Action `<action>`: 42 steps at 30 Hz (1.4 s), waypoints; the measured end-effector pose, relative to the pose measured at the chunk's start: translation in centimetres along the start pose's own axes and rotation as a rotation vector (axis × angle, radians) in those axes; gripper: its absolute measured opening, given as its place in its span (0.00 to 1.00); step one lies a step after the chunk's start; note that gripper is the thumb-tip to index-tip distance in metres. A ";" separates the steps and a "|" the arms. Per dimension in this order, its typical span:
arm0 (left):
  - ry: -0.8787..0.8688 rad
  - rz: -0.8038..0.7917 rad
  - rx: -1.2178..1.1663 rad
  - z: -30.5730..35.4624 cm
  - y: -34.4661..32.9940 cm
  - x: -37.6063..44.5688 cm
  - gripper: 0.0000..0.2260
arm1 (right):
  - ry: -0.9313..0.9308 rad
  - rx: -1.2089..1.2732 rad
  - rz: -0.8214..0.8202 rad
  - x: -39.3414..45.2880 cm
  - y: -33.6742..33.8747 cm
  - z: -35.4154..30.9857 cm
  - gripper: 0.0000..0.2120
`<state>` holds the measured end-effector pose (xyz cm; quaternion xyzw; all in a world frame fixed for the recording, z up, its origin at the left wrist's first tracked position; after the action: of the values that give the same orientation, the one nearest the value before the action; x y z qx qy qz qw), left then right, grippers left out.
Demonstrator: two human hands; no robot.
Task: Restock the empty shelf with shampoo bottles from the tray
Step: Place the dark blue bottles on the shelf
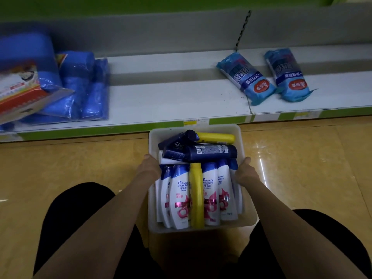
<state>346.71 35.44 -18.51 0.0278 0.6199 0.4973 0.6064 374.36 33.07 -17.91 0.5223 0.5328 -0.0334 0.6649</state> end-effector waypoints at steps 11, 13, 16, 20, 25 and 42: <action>-0.524 0.397 0.118 5.3 1.9 -1.2 0.19 | 0.441 -0.183 0.243 -2.6 -0.8 -6.2 0.23; -0.573 0.265 0.120 6.7 1.2 -0.8 0.26 | 0.423 -0.258 0.087 -2.3 -1.9 -7.0 0.28; -0.571 0.202 0.144 7.4 0.3 -0.2 0.30 | 0.360 -0.302 0.004 -1.2 -2.0 -7.8 0.31; -0.504 0.252 0.065 7.8 0.4 0.9 0.23 | 0.321 -0.369 0.004 -1.1 -2.1 -8.7 0.32; -0.577 0.258 -0.033 7.4 1.0 0.7 0.18 | 0.333 -0.069 -0.135 -1.6 -1.2 -9.0 0.25; -0.500 0.004 -0.471 8.2 4.4 -9.8 0.20 | 0.211 1.027 -0.275 -9.7 0.8 -8.3 0.06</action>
<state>353.14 36.16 -6.68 0.0092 0.3201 0.6056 0.7285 365.11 34.50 -9.28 0.7061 0.5753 -0.3236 0.2565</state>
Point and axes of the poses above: each hand's wrist, its own x-axis towards the middle knuckle, its own y-axis out of the back of the hand, z = x × y, the point moved 4 cm from there along x, towards the middle knuckle, and after that the axes turned 3 degrees about -y, right-handed, at the moved point
